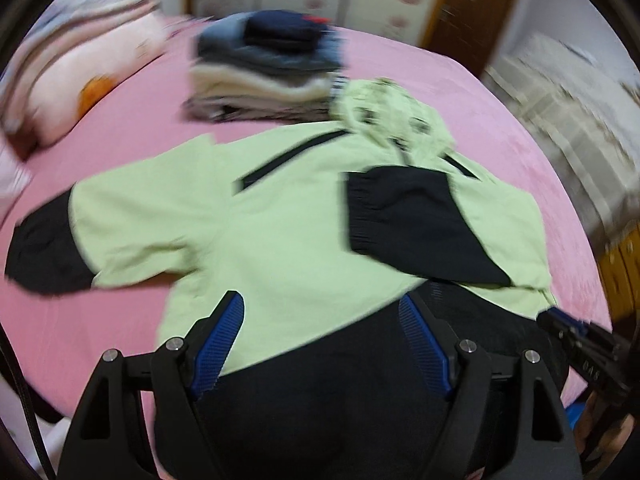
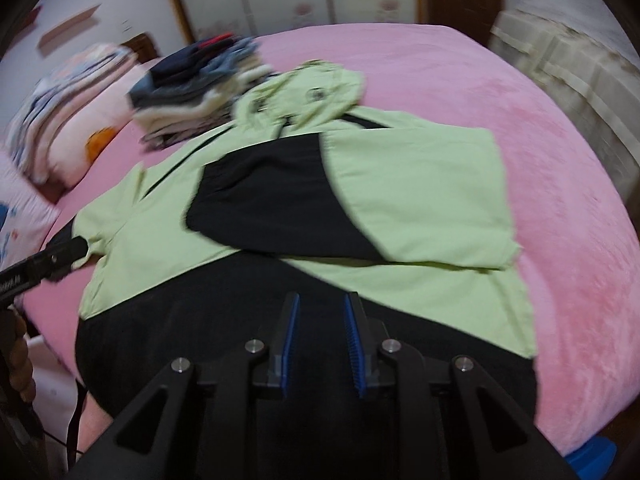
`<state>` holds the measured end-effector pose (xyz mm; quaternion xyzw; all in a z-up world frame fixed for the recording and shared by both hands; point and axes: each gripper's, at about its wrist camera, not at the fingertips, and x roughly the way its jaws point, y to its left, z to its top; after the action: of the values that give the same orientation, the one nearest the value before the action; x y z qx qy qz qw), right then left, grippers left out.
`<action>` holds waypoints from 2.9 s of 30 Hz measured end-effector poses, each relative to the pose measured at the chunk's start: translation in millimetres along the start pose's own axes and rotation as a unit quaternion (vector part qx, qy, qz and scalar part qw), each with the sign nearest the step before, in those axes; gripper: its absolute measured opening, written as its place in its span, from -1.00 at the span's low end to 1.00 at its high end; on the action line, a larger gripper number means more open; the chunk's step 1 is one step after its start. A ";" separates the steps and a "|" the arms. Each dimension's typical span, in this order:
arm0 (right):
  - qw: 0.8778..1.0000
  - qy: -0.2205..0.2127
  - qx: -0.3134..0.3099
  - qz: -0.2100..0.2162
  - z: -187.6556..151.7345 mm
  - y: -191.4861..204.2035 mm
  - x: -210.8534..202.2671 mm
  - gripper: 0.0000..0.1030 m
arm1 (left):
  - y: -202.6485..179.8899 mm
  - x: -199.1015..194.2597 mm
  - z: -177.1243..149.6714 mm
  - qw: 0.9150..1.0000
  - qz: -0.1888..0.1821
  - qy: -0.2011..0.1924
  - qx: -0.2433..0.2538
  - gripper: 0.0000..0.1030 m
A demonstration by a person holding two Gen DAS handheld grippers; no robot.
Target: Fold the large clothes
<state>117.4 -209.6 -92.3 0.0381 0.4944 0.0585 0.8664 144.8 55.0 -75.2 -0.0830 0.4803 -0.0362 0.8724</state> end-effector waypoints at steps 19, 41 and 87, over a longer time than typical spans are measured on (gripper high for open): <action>0.985 0.039 -0.153 0.067 29.1 178.1 73.6 -0.56 | 294.8 67.7 -28.5 0.896 0.077 -0.032 -0.436 0.53; 0.990 0.063 -0.106 0.065 39.0 147.4 100.4 -0.56 | 178.5 25.1 98.0 0.944 0.077 -0.206 -0.244 -0.94; 0.993 0.015 -0.069 0.089 40.1 91.7 44.9 -0.55 | 46.7 45.4 -8.7 0.997 -0.054 0.004 -0.052 0.37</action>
<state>168.8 -112.8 -98.9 0.0214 0.4965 0.1704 0.8509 161.0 93.5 -125.9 -0.1544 0.4800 -0.0588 0.8616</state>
